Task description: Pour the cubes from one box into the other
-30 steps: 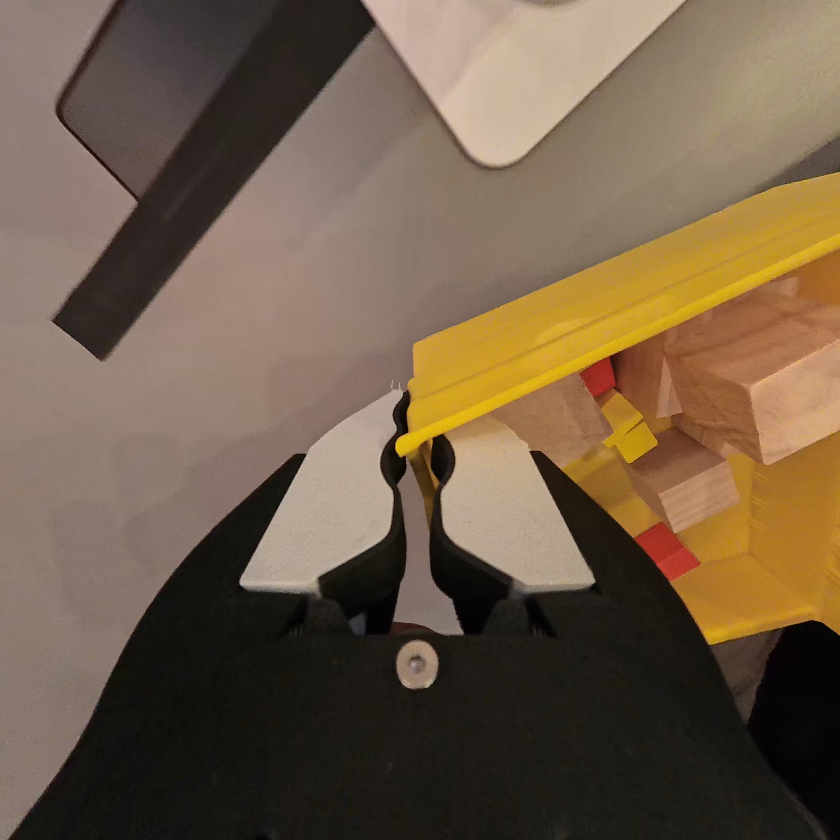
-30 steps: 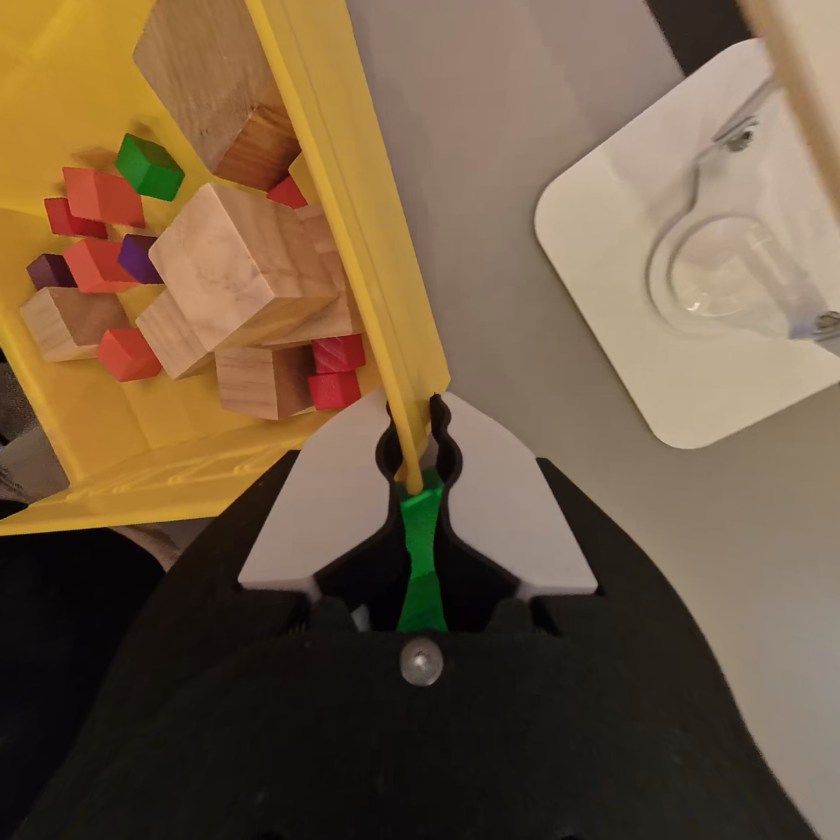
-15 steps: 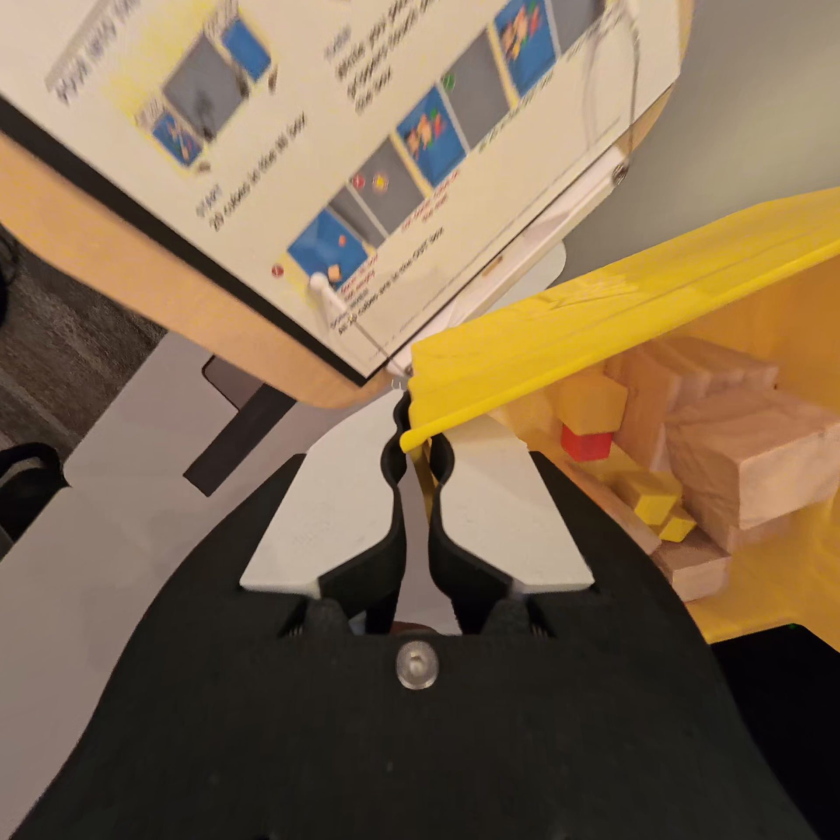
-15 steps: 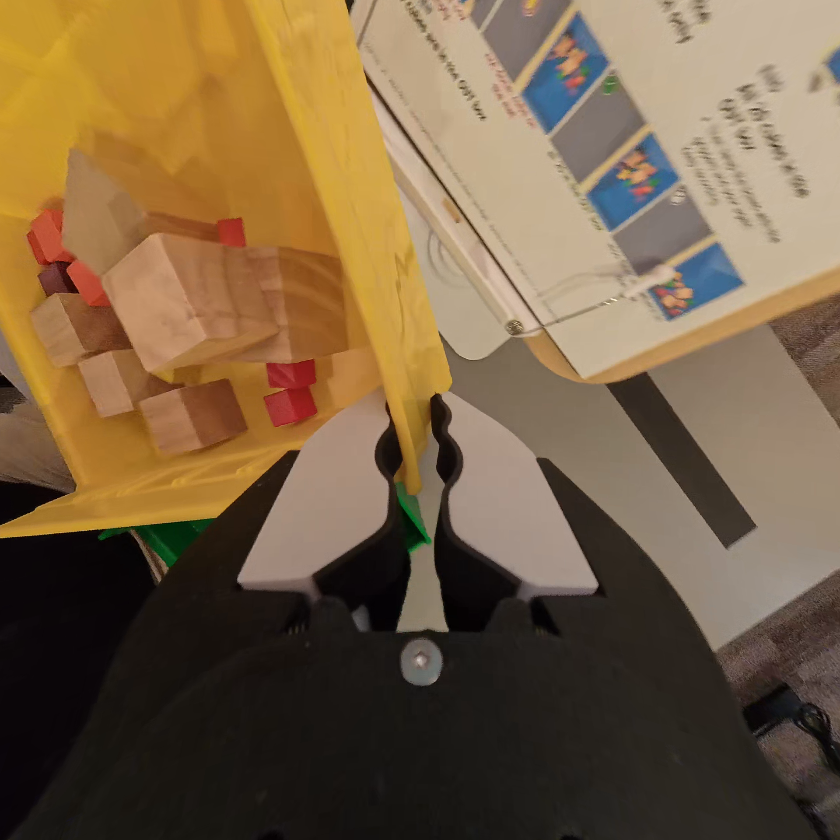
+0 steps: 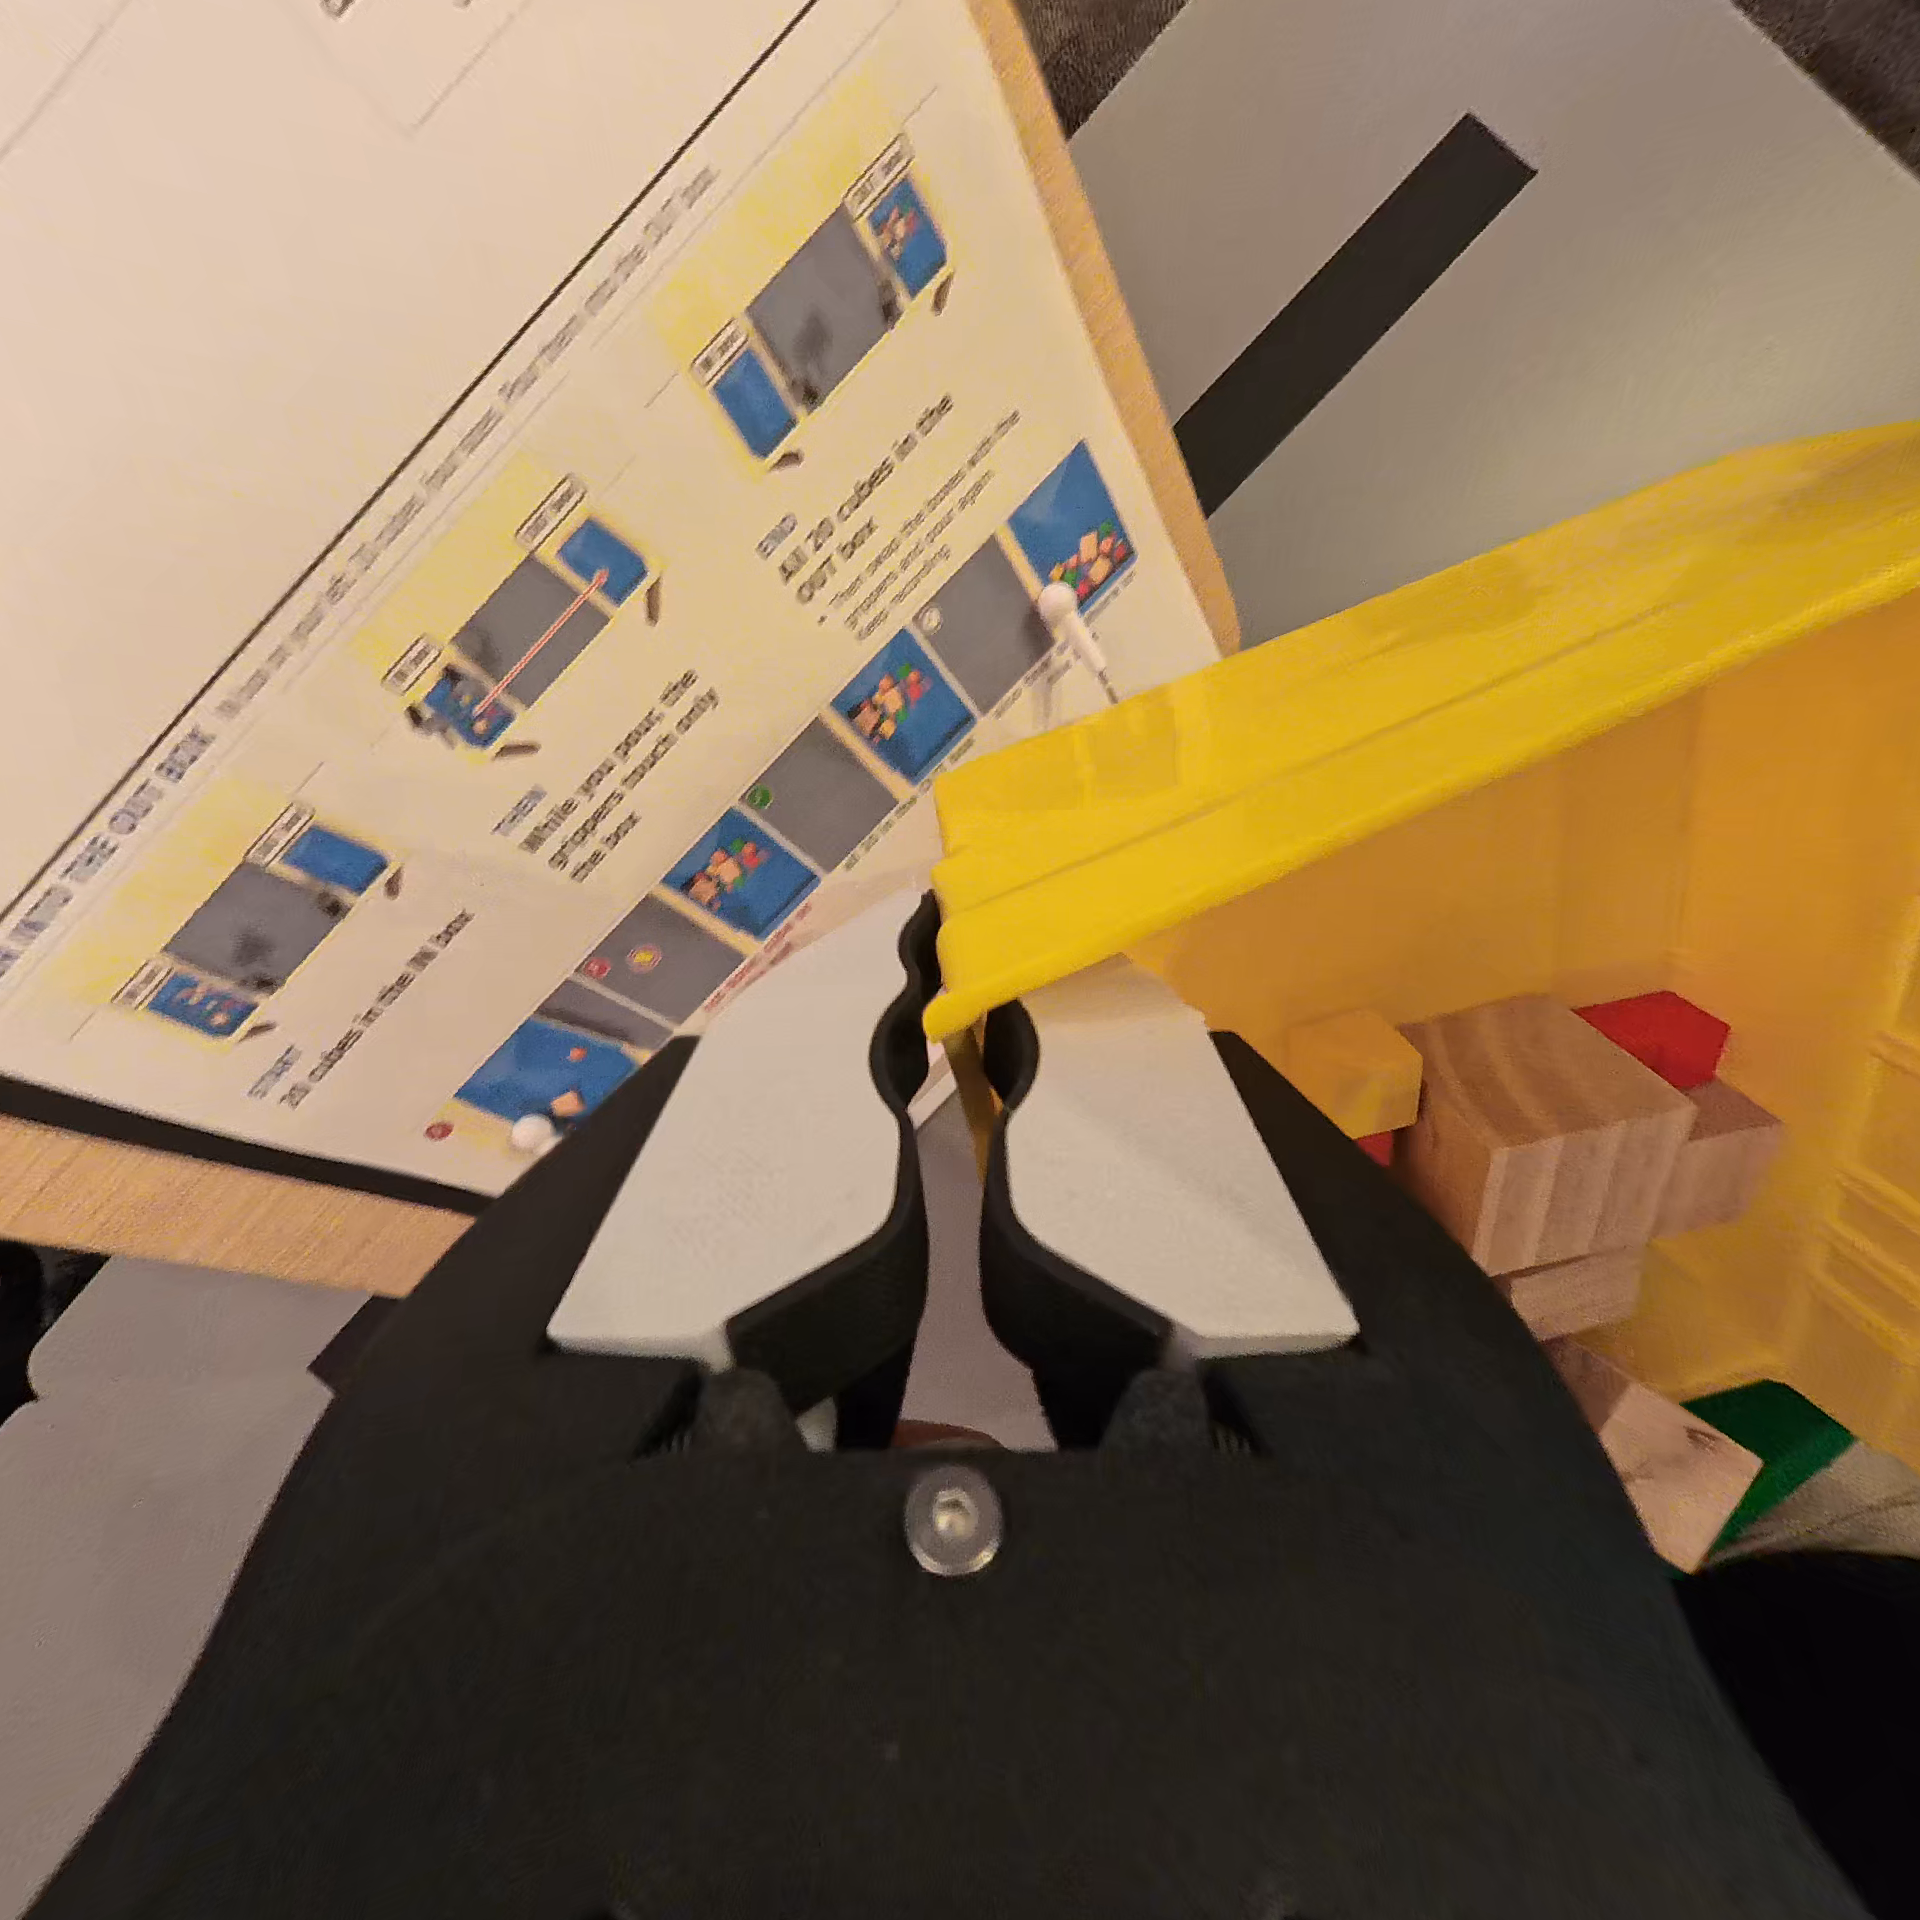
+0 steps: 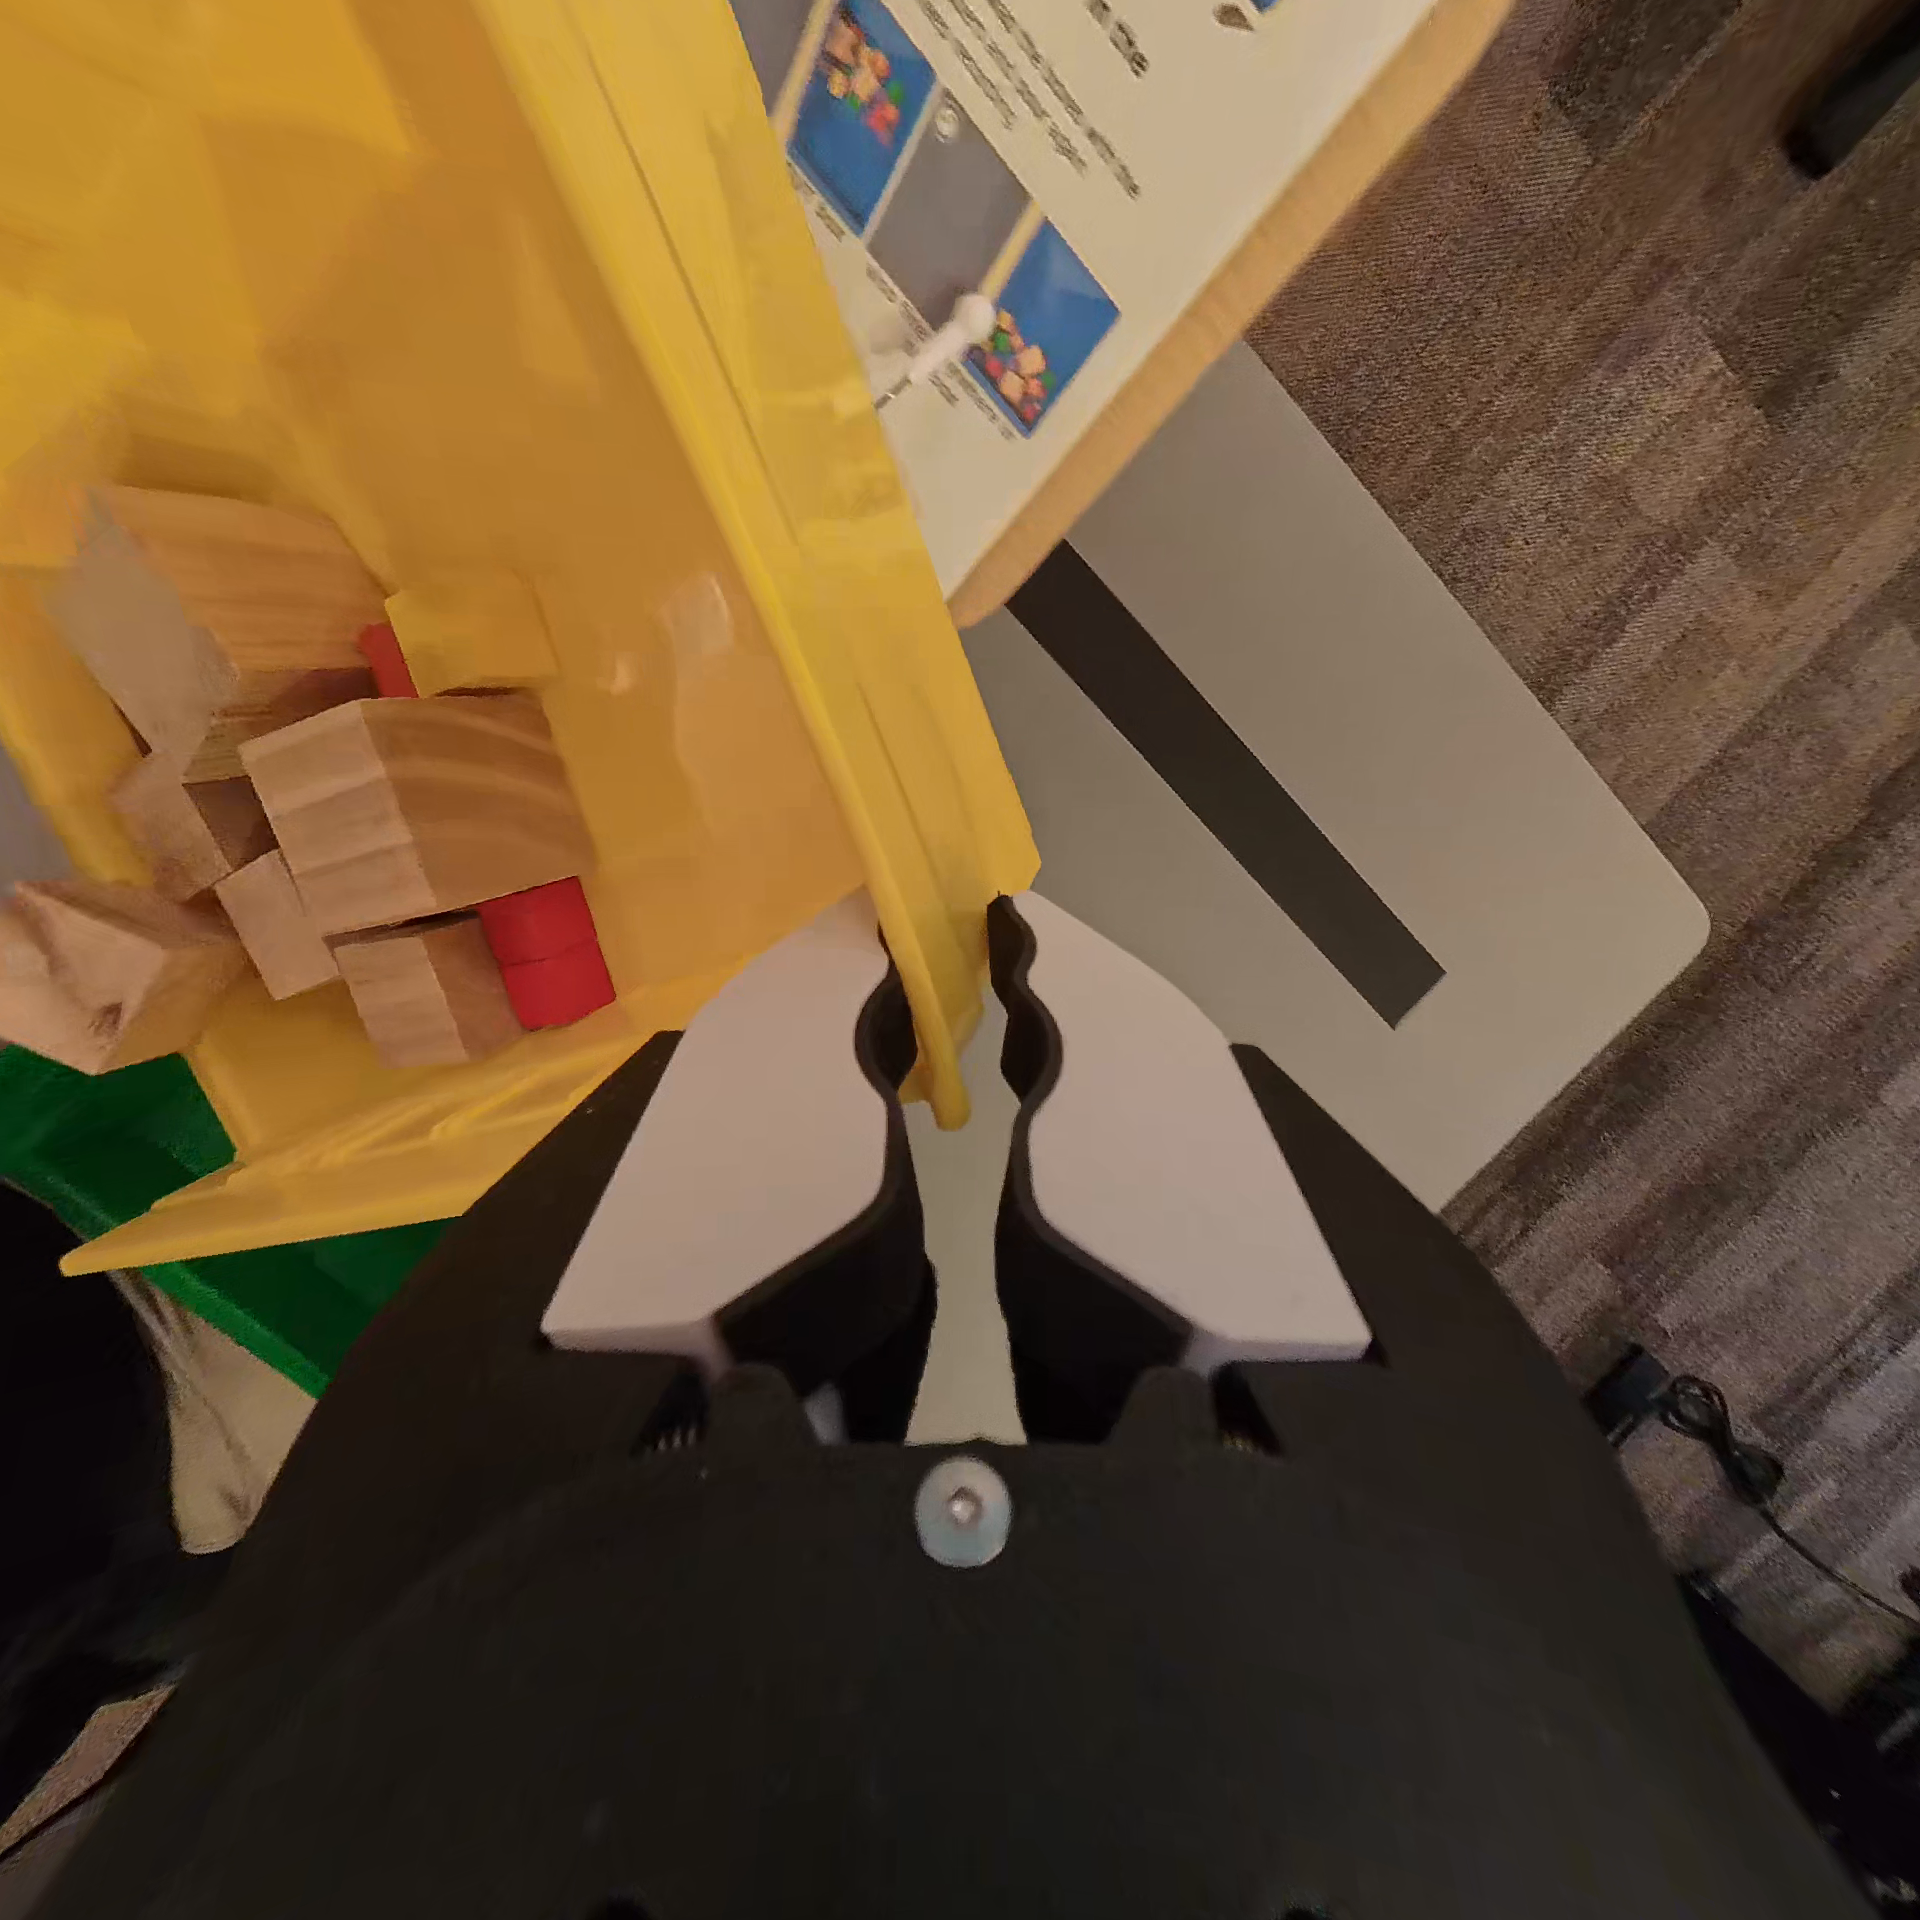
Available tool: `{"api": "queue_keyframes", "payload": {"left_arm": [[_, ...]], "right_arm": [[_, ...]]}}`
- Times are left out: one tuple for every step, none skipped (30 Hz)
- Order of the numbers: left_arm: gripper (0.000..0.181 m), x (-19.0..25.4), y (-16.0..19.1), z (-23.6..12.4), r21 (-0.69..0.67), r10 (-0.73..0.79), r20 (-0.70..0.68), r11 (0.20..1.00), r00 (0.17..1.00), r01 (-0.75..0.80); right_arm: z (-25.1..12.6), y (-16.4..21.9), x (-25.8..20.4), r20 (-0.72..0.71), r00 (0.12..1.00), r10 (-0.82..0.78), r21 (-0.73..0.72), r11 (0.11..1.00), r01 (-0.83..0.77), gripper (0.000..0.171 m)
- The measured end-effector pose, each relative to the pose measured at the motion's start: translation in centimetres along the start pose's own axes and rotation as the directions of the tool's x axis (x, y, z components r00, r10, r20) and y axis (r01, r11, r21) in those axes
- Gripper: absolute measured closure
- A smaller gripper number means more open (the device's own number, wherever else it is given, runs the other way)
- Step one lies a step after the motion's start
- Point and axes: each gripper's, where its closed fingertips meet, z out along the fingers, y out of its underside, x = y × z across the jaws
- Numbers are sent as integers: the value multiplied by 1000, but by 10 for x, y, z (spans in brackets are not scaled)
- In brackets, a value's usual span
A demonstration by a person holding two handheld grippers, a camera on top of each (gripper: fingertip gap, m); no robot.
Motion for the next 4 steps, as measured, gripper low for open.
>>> {"api": "queue_keyframes", "payload": {"left_arm": [[176, 3, -4, 4, 6, 0, -1, 1000, 1000, 0], [176, 7, -8, 7, 15, -2, -5, 1000, 1000, 2], [176, 9, -12, 10, 28, -2, -8, 1000, 1000, 2], [176, 12, -15, 12, 43, -5, -9, 999, 1000, 5]], "right_arm": [[0, 3, 5, -14, 1000, -2, -1, 1000, 2, 164], [-1, 6, 10, -25, 1000, -4, 0, 1000, 4, 164], [-2, 8, 15, -37, 999, -8, 3, 1000, 8, 164], [-3, 10, 19, -50, 999, -13, 9, 1000, 13, 164]]}}
